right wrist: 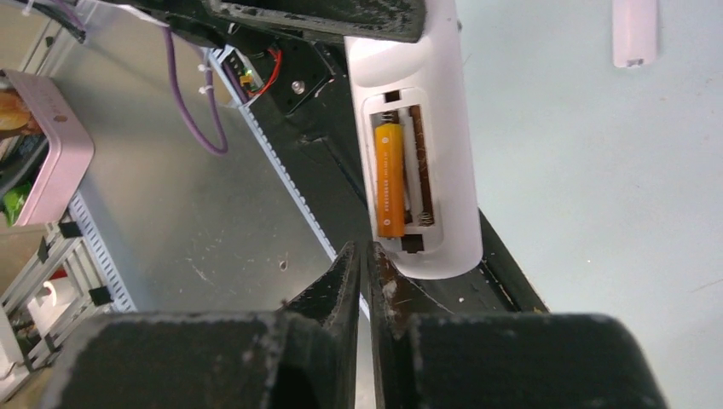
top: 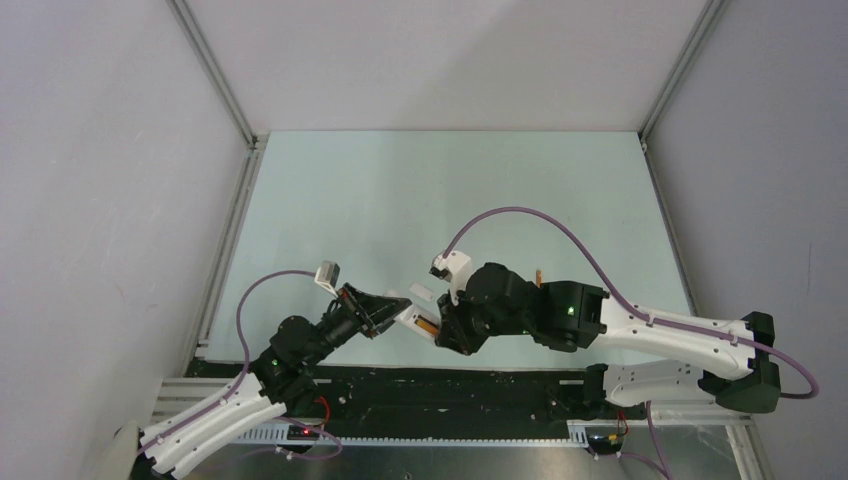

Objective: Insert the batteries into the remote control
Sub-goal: Load the battery into the remote control.

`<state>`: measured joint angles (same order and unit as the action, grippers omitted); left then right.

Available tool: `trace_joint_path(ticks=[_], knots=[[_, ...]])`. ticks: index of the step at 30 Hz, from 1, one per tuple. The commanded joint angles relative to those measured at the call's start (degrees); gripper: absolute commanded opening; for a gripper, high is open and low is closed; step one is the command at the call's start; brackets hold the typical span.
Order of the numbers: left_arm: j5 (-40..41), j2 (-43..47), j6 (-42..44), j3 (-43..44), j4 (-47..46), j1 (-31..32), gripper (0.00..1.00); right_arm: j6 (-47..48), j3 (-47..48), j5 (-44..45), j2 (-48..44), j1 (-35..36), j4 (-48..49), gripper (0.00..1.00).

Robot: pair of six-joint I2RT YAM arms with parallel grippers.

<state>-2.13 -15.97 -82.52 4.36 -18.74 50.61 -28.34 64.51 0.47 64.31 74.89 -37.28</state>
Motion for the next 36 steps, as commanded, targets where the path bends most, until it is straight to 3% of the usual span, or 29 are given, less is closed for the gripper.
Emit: trace_joint_path(ticks=[1, 8, 16, 36], knots=[[-0.26, 0.53, 0.25, 1.66, -2.72, -0.06, 0.00, 2.20, 0.18, -4.87, 0.16, 0.41, 2.76, 0.11], [-0.24, 0.56, 0.19, 1.66, -2.75, -0.07, 0.00, 2.39, 0.23, -4.34, -1.37, 1.35, 2.20, 0.10], [-0.24, 0.77, 0.14, 1.61, -2.79, -0.07, 0.00, -0.15, 0.18, 6.87, -4.52, 0.81, -1.90, 0.08], [-0.10, 0.85, 0.11, 1.65, -2.77, -0.05, 0.00, 0.01, 0.18, 5.41, -1.85, 0.45, 0.26, 0.07]])
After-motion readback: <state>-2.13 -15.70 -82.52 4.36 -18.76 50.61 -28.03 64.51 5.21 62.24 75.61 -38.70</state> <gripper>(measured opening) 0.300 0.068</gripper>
